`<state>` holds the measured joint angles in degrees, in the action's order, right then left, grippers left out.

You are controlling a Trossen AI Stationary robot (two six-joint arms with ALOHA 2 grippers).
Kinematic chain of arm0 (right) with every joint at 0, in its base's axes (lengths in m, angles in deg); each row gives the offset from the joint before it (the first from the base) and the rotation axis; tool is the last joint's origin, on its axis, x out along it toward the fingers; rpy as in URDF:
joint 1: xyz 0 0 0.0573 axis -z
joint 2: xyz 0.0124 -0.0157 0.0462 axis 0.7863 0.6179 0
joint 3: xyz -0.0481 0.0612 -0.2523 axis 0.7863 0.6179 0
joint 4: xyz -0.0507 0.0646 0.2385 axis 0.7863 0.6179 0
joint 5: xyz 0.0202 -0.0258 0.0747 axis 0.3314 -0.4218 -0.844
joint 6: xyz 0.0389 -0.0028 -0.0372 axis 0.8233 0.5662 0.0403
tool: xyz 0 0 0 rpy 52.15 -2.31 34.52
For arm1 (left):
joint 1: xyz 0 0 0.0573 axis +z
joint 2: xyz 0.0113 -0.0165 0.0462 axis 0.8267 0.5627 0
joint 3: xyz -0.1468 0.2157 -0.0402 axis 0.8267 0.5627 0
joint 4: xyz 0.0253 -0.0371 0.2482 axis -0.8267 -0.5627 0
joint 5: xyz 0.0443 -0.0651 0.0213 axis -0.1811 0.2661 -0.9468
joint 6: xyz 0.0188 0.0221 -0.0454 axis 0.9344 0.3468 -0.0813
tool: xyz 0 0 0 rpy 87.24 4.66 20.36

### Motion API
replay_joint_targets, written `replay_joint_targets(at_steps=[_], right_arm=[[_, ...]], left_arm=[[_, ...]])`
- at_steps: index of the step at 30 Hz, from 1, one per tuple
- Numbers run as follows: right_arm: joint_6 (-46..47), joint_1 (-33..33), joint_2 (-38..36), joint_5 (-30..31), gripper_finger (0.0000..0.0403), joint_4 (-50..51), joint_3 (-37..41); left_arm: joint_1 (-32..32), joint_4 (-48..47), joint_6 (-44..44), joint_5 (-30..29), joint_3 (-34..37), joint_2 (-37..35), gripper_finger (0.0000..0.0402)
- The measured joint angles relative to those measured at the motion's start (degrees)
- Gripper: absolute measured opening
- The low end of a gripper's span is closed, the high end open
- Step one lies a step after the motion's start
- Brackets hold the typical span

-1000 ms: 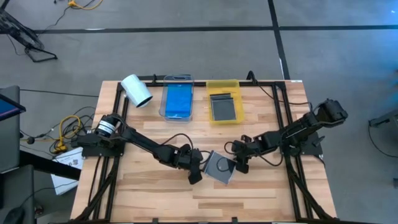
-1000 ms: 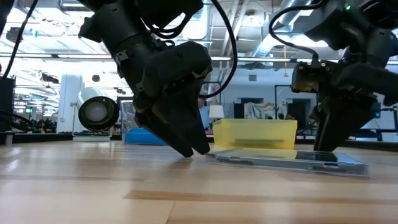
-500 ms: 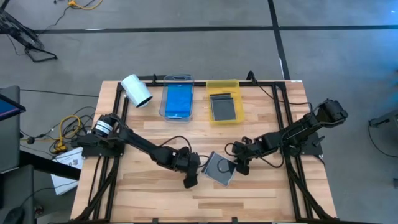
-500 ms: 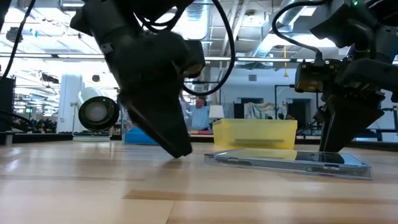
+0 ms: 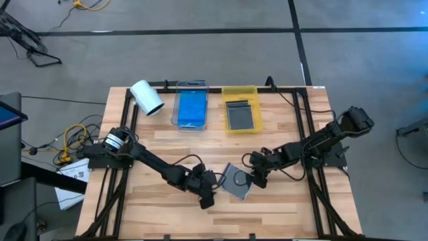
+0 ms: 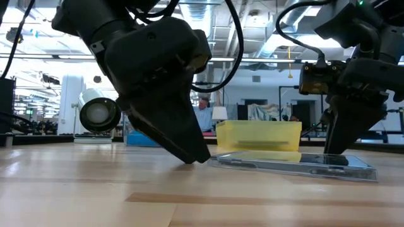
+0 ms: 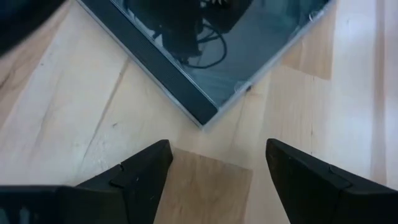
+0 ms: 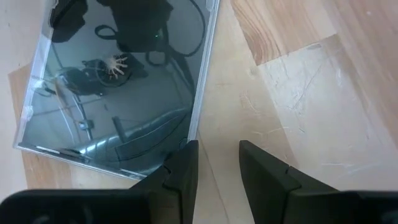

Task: Pick & place jewel cases by type
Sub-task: Put the black CD case into the yellow bin

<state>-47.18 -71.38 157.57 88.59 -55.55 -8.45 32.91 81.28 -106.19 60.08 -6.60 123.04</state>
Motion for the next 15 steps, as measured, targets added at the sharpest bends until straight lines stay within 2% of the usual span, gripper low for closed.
replay_joint_targets(at_steps=[11,15], right_arm=[[1.9,-2.6,0.2,-0.9,0.0108,-1.7,-0.3],[3.5,-4.0,0.2,-1.0,0.0108,-4.1,-0.4]], left_arm=[[1.8,-1.4,0.5,-6.2,0.1,0.3,0.0265],[3.6,-3.2,0.4,-6.6,0.1,0.3,0.0265]])
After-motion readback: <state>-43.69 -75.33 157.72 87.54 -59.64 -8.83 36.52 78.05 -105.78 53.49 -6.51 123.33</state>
